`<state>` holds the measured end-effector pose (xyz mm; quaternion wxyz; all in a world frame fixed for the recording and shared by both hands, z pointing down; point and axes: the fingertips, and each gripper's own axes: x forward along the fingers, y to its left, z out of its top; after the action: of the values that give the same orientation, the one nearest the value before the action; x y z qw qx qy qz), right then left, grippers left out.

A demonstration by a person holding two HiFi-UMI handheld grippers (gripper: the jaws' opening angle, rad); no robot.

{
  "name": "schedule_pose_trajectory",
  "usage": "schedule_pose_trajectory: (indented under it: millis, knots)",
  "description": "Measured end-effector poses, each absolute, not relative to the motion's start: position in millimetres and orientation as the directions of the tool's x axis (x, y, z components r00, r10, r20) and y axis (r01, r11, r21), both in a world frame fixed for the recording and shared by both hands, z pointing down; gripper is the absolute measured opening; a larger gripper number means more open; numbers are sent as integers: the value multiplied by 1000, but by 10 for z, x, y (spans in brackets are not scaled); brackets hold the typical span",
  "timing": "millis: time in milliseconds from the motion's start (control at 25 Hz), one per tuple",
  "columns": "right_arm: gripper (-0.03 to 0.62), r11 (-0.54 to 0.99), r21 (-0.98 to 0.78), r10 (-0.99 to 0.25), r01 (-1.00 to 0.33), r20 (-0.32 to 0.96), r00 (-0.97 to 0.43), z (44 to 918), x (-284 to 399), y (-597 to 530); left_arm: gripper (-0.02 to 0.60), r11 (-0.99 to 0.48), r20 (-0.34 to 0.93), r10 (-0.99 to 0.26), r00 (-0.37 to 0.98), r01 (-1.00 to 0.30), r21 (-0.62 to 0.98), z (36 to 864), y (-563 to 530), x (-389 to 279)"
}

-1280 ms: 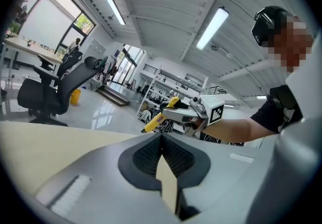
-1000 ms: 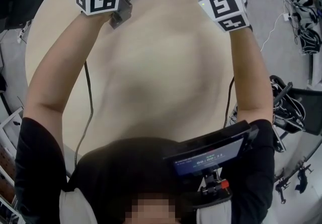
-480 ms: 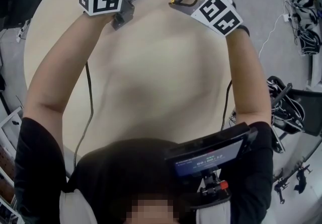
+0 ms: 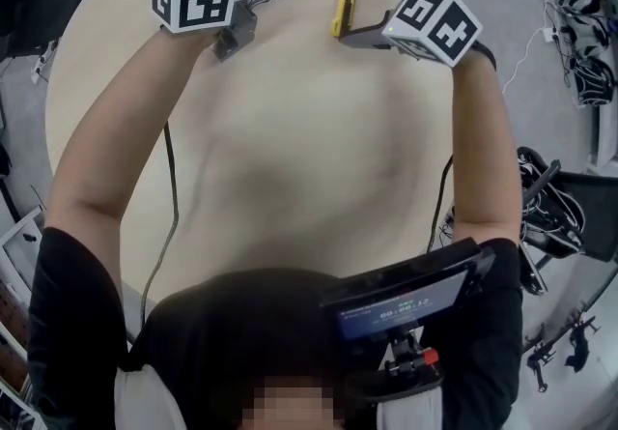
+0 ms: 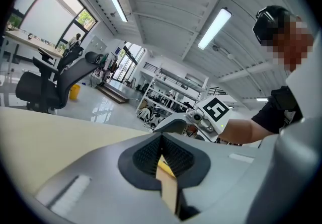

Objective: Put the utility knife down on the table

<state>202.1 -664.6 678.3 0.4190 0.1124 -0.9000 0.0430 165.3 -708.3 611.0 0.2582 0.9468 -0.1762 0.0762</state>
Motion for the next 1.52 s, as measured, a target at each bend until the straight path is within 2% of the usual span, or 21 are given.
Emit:
schedule_pose_trajectory:
  millis: [80,200,320,400,520,640,760,1040,1280,1520]
  knots:
    - [601,977,32,-152,-212,796,-585,6821,2077,-6592,0,-803,237,-296,925,-376,463,6108,-7093,1648]
    - [585,950,-49,-195,-310,681,-705,6578,2065,-6707,0,-799,233,-302,924,-379,467,6076,-7113,1641]
    - [458,888,-135,-311,-439,527,-791,6248,2148,-6882,0,-803,228,-298,927,-373,465,6007,-7077,1657]
    - [351,843,-174,-398,-509,436,-807,6054,2268,-6973,0,-808,224,-296,929,-369,459,5935,-7041,1676]
    - [197,776,-217,-515,-592,322,-794,5816,2496,-7028,0,-813,217,-299,929,-367,452,5817,-6972,1715]
    - [15,704,-221,-628,-675,252,-737,5612,2738,-6984,0,-814,217,-309,926,-375,442,5683,-6861,1748]
    - [14,653,-204,-693,-730,228,-684,5402,2909,-6846,0,-813,211,-334,919,-394,429,5500,-6746,1752]
    - [14,609,-170,-735,-775,247,-632,4824,3060,-6120,-2,-824,159,-340,927,-375,425,4794,-6248,1759]
    - [14,574,-151,-769,-805,236,-593,4224,3139,-5152,-2,-875,126,-287,950,-313,368,4084,-5334,1715]
    - [14,544,-152,-797,-825,215,-565,3657,3077,-3806,-2,-919,123,-248,961,-273,285,3432,-4083,1380]
